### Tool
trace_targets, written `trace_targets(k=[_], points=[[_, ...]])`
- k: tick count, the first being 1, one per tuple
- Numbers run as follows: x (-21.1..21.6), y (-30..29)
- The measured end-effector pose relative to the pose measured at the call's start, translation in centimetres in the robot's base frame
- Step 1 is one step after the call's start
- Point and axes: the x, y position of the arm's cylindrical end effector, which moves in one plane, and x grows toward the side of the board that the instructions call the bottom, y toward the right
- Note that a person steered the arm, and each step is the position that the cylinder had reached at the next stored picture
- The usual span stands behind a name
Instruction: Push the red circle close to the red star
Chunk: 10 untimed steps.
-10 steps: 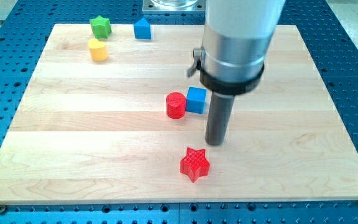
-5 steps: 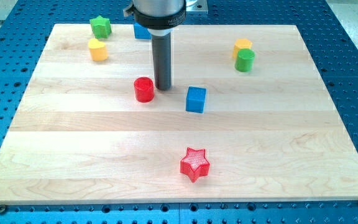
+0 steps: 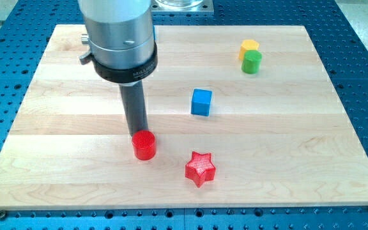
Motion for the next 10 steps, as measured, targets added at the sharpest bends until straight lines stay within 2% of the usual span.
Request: trace_targets(k=[1, 2, 4, 5, 8, 10], points=[[2.1, 0.5], [2.8, 4.0], [3.8, 5.5], [3.8, 7.2], [3.8, 6.3], [1.5, 6.6]])
